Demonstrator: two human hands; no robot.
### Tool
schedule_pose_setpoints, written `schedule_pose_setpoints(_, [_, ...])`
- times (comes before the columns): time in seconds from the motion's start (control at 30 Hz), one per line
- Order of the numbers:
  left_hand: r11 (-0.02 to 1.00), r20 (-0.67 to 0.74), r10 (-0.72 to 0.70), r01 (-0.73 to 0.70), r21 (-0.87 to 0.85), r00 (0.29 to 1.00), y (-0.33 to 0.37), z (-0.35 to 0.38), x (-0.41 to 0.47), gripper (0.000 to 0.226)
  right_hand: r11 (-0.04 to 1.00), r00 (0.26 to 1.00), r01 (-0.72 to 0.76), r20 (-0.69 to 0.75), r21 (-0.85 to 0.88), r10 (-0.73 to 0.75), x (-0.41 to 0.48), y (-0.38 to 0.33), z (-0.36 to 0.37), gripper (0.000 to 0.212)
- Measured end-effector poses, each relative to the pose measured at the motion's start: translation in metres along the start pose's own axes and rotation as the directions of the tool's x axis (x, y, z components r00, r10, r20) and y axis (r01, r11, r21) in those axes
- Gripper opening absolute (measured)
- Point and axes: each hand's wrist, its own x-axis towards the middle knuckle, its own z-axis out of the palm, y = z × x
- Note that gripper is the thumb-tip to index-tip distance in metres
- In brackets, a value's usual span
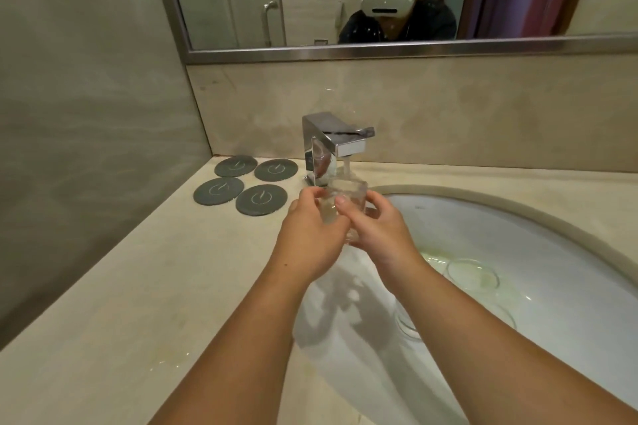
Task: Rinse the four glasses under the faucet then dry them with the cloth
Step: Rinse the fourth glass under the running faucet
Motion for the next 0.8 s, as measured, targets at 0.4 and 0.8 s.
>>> schedule_pose_setpoints(0.4, [0.998,0.021,0.045,-0.046,0.052,0.999,-0.011,-0.003,0.008,0.048,0.944,0.968,0.246,-0.001,-0.221,-0.252,0.010,0.011,-0.006,0.067])
schedule_pose_setpoints(0.8, [0.996,0.082,0.089,-0.087,-0.031,0.993,-0.016,0.001,0.011,0.076,0.997,0.999,0.046,-0.018,0.060,-0.045,0.009,0.002,-0.011,0.043])
